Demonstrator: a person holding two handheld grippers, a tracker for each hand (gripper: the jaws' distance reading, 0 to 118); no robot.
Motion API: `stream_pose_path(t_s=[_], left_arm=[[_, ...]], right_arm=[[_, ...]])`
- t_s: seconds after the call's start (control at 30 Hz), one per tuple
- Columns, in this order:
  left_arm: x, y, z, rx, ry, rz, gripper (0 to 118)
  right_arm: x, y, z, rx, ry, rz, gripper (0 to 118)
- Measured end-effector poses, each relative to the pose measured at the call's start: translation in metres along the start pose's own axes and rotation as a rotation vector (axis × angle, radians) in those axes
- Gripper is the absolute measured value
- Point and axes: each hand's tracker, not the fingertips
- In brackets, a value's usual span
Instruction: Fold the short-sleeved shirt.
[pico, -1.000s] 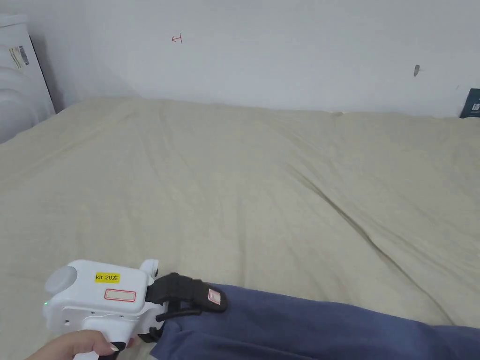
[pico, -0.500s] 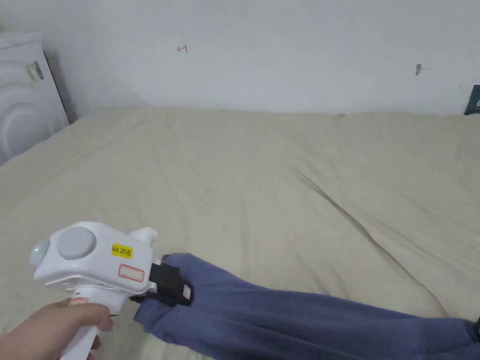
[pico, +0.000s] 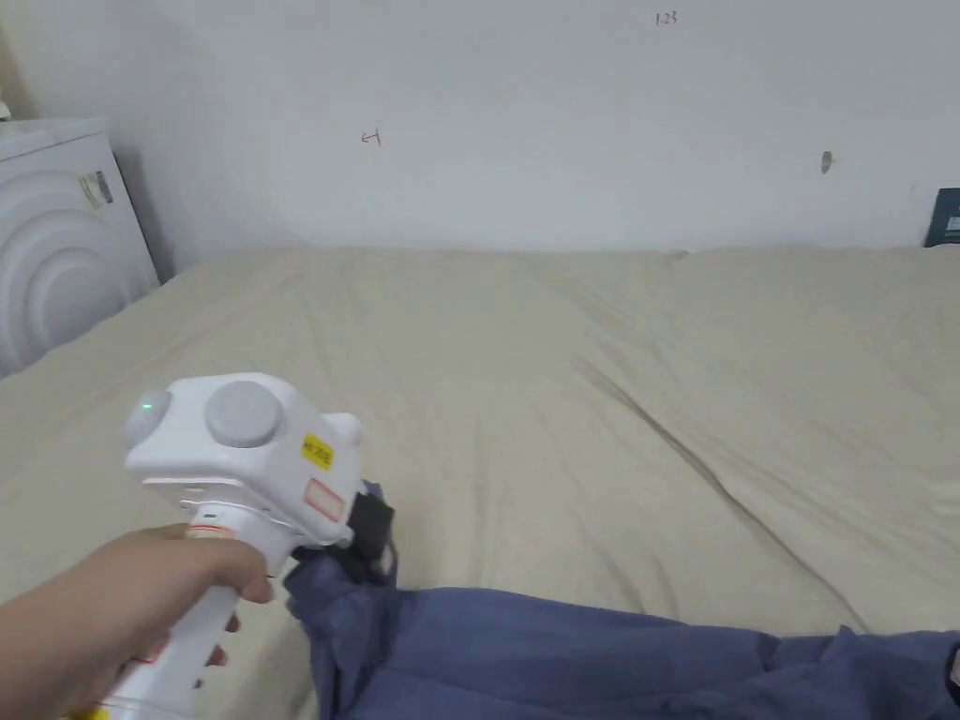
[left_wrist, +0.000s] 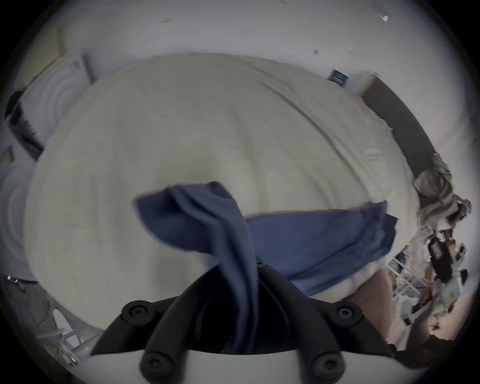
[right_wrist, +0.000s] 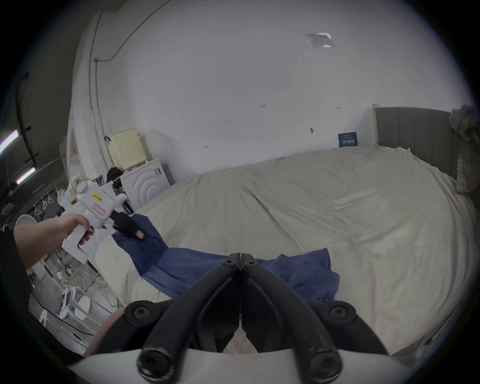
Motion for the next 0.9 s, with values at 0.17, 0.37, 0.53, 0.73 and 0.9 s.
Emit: stream_pose_path(t_s=[0.17, 0.37, 0.53, 0.73, 0.9], left_arm=[[0.090, 0.013, -0.071, -0.114, -0.107, -0.105, 6], [0.137, 0.015, -0.111, -0.225, -0.296, -0.060, 107], [0.121, 0.013, -0.065, -0.119, -0.310, -0.092, 118], [0.070, 0.001, -0.035, -0.081, -0.205, -0.112, 113], [0.066, -0.016, -0.069, -0.109, -0.108, -0.111, 0]], right_arm=[[0.012, 0.005, 0.016, 0.031, -0.025, -0.014, 0], [0.027, 0.011, 0.031, 0.043, -0.066, -0.034, 0], [0.034, 0.010, 0.031, 0.048, -0.080, -0.053, 0], [0.035, 0.008, 0.019, 0.038, -0.057, -0.079, 0], [0.029, 0.005, 0.012, 0.018, -0.030, -0.085, 0]])
